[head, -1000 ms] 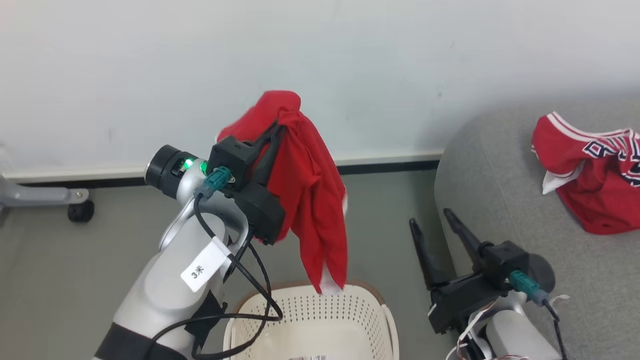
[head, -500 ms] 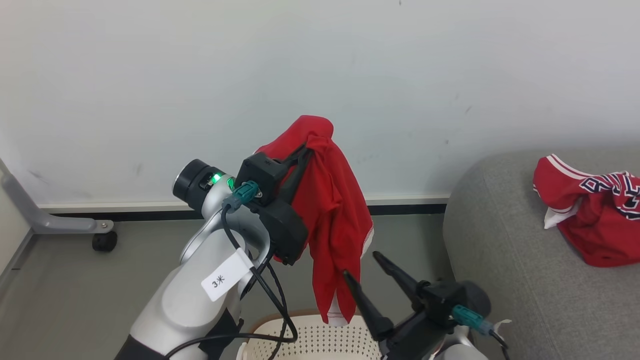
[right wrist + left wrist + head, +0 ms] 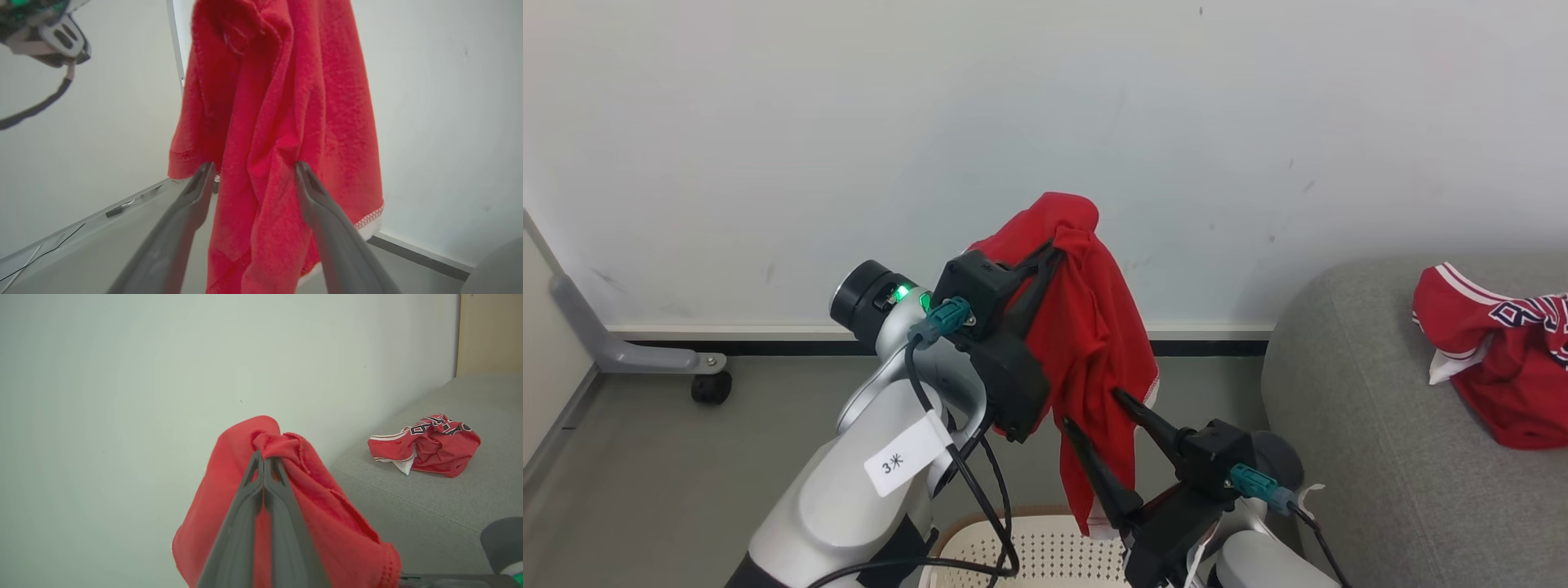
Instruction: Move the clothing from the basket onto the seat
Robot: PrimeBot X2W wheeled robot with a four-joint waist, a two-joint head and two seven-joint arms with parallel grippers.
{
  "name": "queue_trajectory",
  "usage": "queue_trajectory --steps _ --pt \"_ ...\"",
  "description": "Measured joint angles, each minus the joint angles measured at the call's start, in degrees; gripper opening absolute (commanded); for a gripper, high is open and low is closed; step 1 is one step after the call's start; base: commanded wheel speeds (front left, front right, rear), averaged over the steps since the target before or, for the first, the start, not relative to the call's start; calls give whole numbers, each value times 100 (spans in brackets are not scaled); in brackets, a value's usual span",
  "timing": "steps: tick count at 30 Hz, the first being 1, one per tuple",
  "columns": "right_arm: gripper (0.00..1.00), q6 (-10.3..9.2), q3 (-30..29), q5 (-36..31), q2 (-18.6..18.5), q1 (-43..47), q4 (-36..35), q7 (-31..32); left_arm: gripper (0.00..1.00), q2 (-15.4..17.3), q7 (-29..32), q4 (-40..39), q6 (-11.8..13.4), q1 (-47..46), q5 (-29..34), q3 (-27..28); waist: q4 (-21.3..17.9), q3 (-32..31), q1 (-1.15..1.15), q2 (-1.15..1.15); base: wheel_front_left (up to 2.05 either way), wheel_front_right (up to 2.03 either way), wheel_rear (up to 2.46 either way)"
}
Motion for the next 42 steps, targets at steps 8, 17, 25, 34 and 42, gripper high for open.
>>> queue_trajectory --steps 8,17,25,34,42 --pt "100 -193 60 268 0 -27 463 1 0 0 167 -268 0 73 -86 -63 31 -2 0 0 0 0 0" --pt "6 -269 383 611 0 -379 730 0 0 -1 320 -478 2 104 -144 -153 58 11 0 0 0 0 0" --pt "0 -300 369 848 0 -480 851 1 0 7 409 -597 83 306 -202 -101 13 29 0 0 0 0 0" --pt "0 -348 -132 892 -12 -558 998 1 100 190 409 -742 181 636 -402 109 -244 41 0 0 0 0 0" --pt "0 -476 -563 826 -531 -612 814 1 100 352 250 -899 257 1080 -499 248 -618 43 0 0 0 0 0"
